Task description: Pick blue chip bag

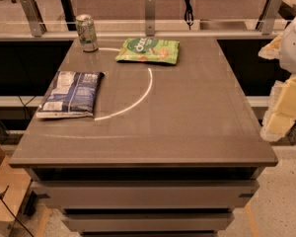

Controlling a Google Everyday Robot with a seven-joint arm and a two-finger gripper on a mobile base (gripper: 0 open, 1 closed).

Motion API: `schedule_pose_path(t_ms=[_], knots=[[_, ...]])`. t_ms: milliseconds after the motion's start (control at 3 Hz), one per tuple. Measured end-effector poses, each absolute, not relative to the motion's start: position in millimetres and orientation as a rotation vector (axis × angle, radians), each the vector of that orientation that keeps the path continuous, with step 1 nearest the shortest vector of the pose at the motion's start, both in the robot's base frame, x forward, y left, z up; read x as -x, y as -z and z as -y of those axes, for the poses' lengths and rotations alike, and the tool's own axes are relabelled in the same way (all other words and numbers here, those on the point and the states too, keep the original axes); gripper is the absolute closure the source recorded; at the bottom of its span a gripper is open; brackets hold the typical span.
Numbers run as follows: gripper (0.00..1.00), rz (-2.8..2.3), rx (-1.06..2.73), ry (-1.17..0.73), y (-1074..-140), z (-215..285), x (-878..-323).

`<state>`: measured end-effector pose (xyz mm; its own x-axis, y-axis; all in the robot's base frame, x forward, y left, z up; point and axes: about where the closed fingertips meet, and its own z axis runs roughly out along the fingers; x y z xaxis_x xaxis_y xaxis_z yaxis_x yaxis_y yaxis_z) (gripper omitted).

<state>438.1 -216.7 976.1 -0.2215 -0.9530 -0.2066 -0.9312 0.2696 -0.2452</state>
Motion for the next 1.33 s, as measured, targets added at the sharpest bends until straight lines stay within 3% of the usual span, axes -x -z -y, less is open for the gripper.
schedule_pose_path(t_ms=[667,1333], knots=[[0.00,-2.195,1.717,0.105,-981.6,211.7,-439.6],[0.00,-1.946,1.714,-0.119,-989.4,154.8,-469.8]])
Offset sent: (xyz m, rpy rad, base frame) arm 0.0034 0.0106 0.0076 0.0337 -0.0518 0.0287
